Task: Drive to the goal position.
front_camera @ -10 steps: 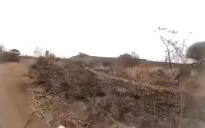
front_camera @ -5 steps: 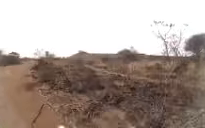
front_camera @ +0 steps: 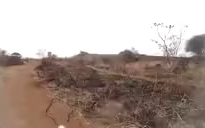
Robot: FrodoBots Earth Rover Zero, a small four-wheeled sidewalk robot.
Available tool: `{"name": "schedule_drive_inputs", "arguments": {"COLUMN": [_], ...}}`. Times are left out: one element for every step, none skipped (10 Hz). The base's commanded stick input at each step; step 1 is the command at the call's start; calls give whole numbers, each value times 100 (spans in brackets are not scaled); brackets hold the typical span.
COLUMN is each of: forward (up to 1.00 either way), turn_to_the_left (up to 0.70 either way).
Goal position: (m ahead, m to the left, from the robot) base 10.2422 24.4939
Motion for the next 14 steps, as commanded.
{"name": "schedule_drive_inputs", "arguments": {"forward": [-50,-50,-50,-50,-50,-50,-50,-50,-50,-50,-50,-32,-10,0], "turn_to_the_left": [0,0,0,0,0,0,0,0,0,0,0,0,0,0]}}
